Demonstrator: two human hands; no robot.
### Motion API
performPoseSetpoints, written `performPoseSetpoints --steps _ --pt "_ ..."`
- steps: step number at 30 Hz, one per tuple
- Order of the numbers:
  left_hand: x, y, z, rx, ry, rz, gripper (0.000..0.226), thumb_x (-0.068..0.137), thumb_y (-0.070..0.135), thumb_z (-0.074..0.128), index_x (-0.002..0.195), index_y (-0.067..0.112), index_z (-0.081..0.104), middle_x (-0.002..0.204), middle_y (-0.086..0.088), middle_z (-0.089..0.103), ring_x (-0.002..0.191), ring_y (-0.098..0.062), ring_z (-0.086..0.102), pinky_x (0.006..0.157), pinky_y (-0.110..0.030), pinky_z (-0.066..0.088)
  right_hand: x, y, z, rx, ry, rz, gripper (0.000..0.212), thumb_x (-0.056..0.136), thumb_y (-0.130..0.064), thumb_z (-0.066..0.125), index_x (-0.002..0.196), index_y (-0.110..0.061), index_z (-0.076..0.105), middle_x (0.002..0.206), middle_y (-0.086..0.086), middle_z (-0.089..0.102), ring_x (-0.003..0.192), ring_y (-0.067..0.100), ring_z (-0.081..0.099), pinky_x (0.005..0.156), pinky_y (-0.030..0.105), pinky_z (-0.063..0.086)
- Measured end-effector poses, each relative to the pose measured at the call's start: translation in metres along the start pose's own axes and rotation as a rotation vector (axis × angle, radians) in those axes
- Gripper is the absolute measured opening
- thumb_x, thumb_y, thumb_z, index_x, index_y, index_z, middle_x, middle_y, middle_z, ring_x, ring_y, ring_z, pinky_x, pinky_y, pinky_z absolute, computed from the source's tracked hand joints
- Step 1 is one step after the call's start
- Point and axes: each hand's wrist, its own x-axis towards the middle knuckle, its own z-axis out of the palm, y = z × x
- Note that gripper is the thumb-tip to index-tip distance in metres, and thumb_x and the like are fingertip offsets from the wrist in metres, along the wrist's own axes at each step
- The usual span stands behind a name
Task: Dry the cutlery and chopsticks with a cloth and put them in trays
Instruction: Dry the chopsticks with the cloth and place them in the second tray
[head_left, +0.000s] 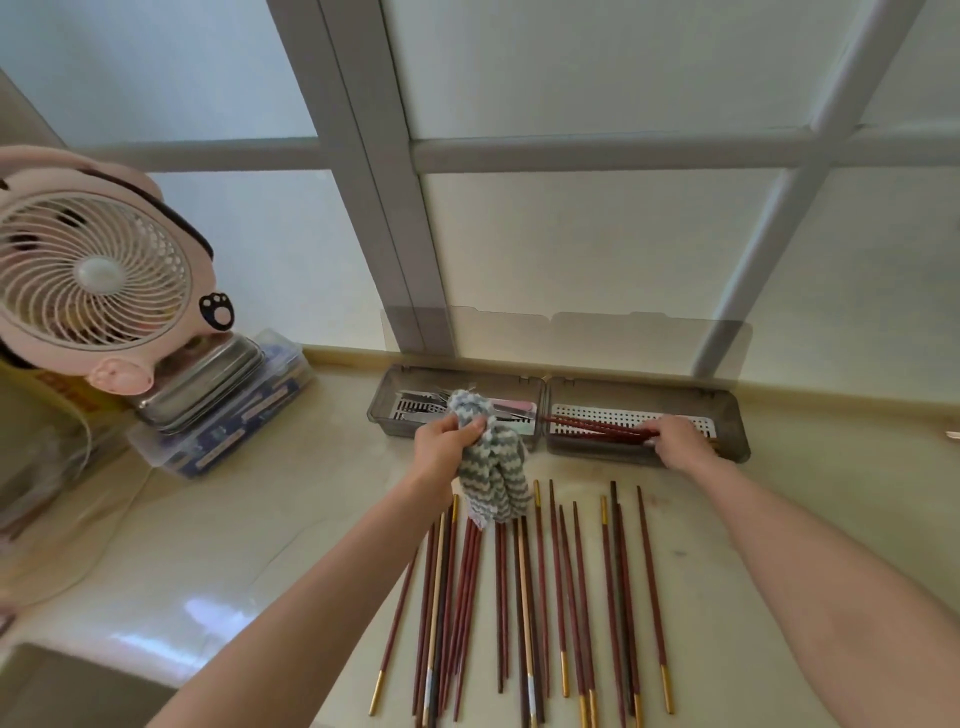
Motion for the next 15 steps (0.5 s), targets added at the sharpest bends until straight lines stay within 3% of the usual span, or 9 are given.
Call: performPoseSetpoints --steps 3,5,7,9,12,15 --pt "0.0 -0.001 -0.003 -0.003 0.005 -0.003 0.029 0.088 0.014 0.061 0.113 -0.002 0.061 0.099 -0.014 0.067 0.089 -0.024 0.064 0.073 -0.032 0.052 0.002 0.007 -0.01 0.176 -0.094 -0.013 0.031 0.096 -0.033 0.052 0.118 -0.017 0.067 0.126 0.008 0.062 0.116 0.029 0.055 0.099 0.036 0.04" --pt "0.0 -0.002 -0.001 -0.016 0.003 -0.009 0.029 0.088 0.015 0.062 0.112 0.0 0.061 0.1 -0.013 0.067 0.09 -0.024 0.064 0.073 -0.032 0.052 -0.001 0.008 -0.008 0.166 -0.12 -0.038 0.034 0.095 -0.043 0.05 0.091 -0.018 0.072 0.103 0.007 0.069 0.095 0.025 0.061 0.081 0.033 0.044" --pt "-0.002 -0.002 0.003 -0.003 -0.005 -0.007 0.027 0.088 0.017 0.061 0.11 0.001 0.061 0.1 -0.013 0.066 0.092 -0.025 0.063 0.072 -0.031 0.051 -0.006 0.008 -0.001 0.087 -0.076 -0.02 0.046 0.093 -0.053 0.045 0.079 -0.016 0.067 0.085 0.004 0.064 0.079 0.02 0.06 0.072 0.032 0.044" --pt "-0.005 -0.001 0.007 0.0 -0.008 0.006 0.026 0.089 0.02 0.06 0.107 0.002 0.061 0.1 -0.013 0.066 0.092 -0.024 0.063 0.072 -0.03 0.051 -0.013 0.006 0.003 -0.04 0.046 0.017 0.055 0.091 -0.061 0.039 0.084 -0.013 0.066 0.089 0.005 0.063 0.08 0.02 0.059 0.078 0.035 0.047" --pt "-0.01 0.001 0.011 -0.035 0.06 0.041 0.017 0.093 0.023 0.054 0.101 0.009 0.058 0.091 -0.006 0.063 0.083 -0.017 0.06 0.067 -0.027 0.048 -0.022 0.0 0.008 -0.175 0.202 -0.098 0.05 0.097 -0.053 0.032 0.115 -0.018 0.063 0.115 0.007 0.059 0.106 0.023 0.055 0.096 0.039 0.042" --pt "-0.011 0.002 0.012 -0.071 0.146 0.07 0.022 0.097 0.026 0.047 0.111 0.011 0.055 0.098 -0.006 0.059 0.088 -0.019 0.057 0.074 -0.03 0.046 -0.025 -0.015 0.02 -0.301 0.087 -0.188 0.052 0.097 -0.055 0.029 0.136 -0.027 0.047 0.137 0.002 0.051 0.127 0.021 0.045 0.11 0.045 0.027"
